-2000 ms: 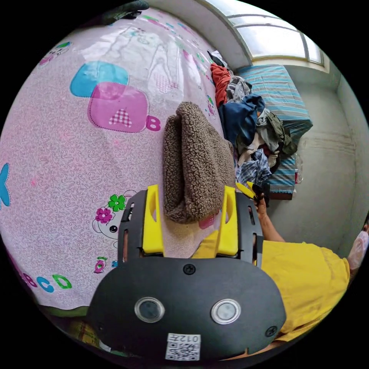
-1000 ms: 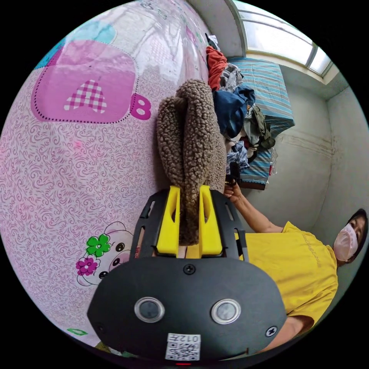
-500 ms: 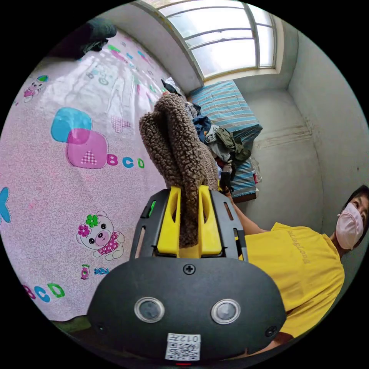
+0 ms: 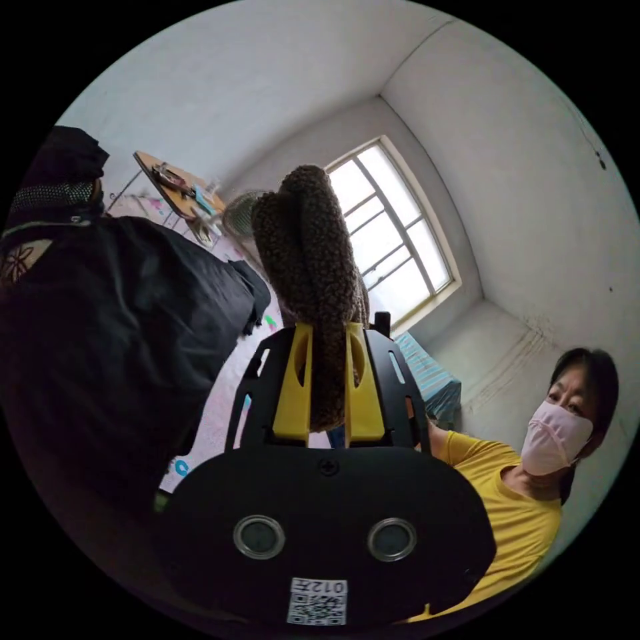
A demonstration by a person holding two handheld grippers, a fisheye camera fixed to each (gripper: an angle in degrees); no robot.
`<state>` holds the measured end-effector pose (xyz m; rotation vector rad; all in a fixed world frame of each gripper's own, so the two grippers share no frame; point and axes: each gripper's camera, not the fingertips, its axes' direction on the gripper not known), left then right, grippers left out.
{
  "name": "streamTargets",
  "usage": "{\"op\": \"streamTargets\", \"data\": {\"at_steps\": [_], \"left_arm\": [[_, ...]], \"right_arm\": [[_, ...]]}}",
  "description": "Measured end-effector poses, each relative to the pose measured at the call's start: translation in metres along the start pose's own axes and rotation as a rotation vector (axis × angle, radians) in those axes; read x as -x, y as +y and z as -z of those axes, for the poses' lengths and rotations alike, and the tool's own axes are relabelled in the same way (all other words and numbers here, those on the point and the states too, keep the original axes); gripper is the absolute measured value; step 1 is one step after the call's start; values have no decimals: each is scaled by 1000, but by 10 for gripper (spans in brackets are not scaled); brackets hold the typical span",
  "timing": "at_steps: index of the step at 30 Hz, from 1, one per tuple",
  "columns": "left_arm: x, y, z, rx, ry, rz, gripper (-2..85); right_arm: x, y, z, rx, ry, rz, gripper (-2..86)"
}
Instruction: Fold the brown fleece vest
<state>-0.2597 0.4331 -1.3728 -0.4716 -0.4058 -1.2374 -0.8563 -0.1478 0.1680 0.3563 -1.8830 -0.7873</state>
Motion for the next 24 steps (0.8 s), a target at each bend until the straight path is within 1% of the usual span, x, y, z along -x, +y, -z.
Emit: {"op": "streamTargets", "data": {"at_steps": [1, 2, 5, 9, 12, 14, 18, 21, 24], "left_arm": [[14, -2, 31, -45, -17, 25, 66], [30, -3, 60, -88, -32, 63, 66], [70, 4, 115, -171, -30, 176, 69], [107, 22, 155, -226, -35, 294, 74], [127, 36, 172, -234, -1, 383, 79], [137, 44, 182, -247, 38, 444, 83], [141, 45, 197, -267, 75, 472, 89], [146, 45, 206, -276, 91, 498, 95], [144, 48, 214, -292, 134, 512, 100]], "right_arm": [[-5, -17, -19, 24, -5, 2, 62], [-16, -48, -56, 76, -10, 8, 62], [-48, -104, -141, 177, 5, -11, 64], [-98, -144, -230, 296, 52, -51, 65], [-133, -161, -274, 371, 97, -98, 67], [-154, -166, -292, 412, 113, -140, 68], [-192, -172, -315, 439, 85, -208, 77], [-224, -167, -321, 398, 45, -298, 92], [-240, -161, -319, 317, -24, -320, 105]]}}
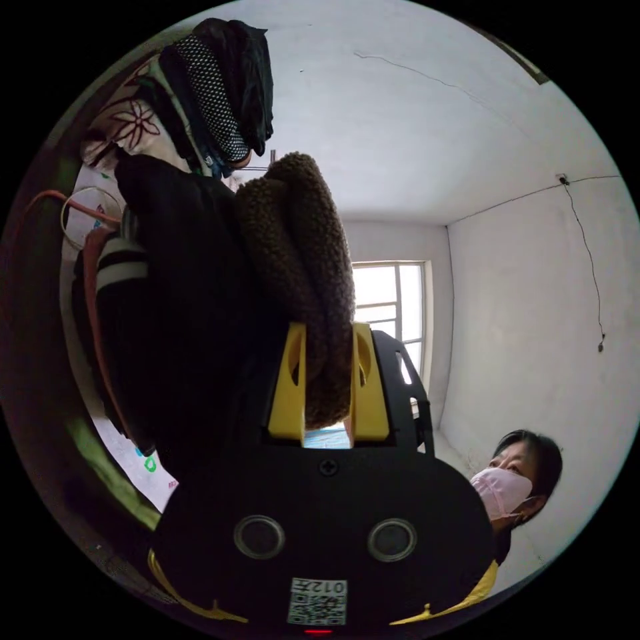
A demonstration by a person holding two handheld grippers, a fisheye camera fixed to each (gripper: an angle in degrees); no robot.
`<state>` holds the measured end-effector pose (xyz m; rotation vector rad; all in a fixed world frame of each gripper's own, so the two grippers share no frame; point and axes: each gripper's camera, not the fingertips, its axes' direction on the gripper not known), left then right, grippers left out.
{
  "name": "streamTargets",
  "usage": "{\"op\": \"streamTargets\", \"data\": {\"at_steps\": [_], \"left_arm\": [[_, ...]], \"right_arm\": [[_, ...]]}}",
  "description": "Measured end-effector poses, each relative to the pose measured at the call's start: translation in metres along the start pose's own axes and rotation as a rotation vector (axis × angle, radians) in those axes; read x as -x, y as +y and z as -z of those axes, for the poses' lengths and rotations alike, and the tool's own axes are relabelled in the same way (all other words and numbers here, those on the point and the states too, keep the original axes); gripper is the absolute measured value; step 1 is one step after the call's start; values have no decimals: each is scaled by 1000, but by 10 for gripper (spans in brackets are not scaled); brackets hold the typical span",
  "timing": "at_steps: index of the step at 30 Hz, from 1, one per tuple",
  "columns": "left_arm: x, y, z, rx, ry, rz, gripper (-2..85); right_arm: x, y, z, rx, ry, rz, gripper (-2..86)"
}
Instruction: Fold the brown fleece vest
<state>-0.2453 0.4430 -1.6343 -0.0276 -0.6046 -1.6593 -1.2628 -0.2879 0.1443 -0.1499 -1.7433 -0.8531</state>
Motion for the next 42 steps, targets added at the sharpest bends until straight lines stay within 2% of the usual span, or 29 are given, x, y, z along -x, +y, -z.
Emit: {"op": "streamTargets", "data": {"at_steps": [6, 12, 16, 18, 21, 26, 28, 31, 33, 36, 38, 41, 42], "left_arm": [[-45, 14, 13, -76, -57, -52, 105], [-117, 46, 10, -309, -166, -192, 74], [-210, 88, -18, -481, -369, -491, 36], [-251, 110, -54, -465, -404, -658, 21], [-301, 144, -143, -249, -333, -875, 10], [-363, 254, -343, 313, -214, -1144, 5], [-387, 310, -396, 434, -170, -1274, 4], [-427, 405, -467, 496, -105, -1460, 4], [-447, 455, -507, 552, -13, -1451, 4], [-472, 533, -583, 759, 133, -1346, 4], [-489, 596, -648, 940, 127, -1248, 4], [-508, 664, -719, 1067, 82, -1146, 4], [-513, 676, -733, 1088, 72, -1140, 4]], "right_arm": [[8, 22, 46, -255, -103, 93, 99], [19, 84, 94, -420, -143, 146, 73], [23, 156, 111, -498, -127, 170, 55], [24, 219, 107, -536, -36, 169, 37], [19, 308, 89, -594, 113, 102, 22], [20, 455, 51, -725, 452, -86, 13], [28, 503, 42, -759, 594, -156, 11], [48, 577, 36, -804, 868, -256, 9], [67, 624, 33, -785, 1134, -335, 7], [83, 678, 37, -816, 1413, -427, 6], [82, 721, 54, -936, 1463, -552, 9], [60, 784, 106, -966, 1289, -675, 14], [58, 801, 126, -983, 1309, -684, 16]]}}
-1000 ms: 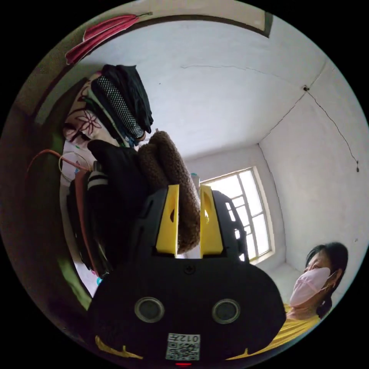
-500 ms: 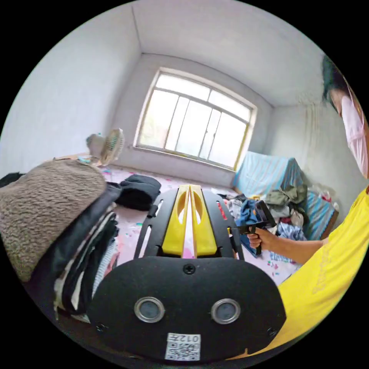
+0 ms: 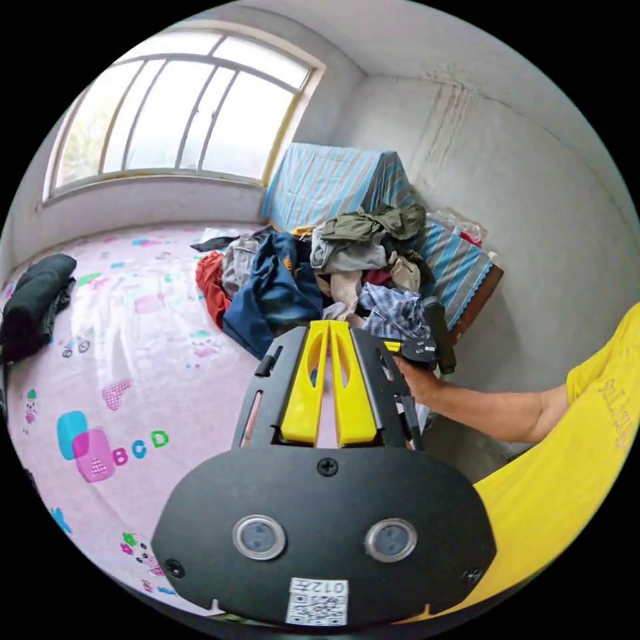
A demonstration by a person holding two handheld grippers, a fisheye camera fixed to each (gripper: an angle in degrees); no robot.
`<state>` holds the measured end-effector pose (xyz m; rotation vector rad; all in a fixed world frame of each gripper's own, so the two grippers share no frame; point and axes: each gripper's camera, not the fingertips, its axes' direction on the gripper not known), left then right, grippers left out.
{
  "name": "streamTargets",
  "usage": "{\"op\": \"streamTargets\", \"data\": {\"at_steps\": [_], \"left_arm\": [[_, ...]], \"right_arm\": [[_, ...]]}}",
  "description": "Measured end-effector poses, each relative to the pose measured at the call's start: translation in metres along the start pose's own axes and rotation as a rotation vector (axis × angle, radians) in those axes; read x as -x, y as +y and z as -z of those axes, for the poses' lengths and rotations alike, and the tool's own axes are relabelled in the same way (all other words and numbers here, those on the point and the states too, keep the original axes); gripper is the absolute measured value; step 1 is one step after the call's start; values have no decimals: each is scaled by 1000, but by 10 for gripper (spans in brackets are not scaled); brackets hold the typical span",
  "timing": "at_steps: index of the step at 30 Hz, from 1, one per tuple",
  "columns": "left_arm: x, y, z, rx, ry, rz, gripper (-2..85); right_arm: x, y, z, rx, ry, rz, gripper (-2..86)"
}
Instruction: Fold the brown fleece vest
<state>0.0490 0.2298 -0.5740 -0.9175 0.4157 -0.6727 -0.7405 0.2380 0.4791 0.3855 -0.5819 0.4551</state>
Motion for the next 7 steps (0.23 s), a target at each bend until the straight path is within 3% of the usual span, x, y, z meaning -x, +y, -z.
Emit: {"op": "streamTargets", "data": {"at_steps": [7], "left_arm": [[-5, -142, -97, 240, -42, 181, 3]], "right_arm": [[-89, -110, -21, 42, 126, 87, 73]]}}
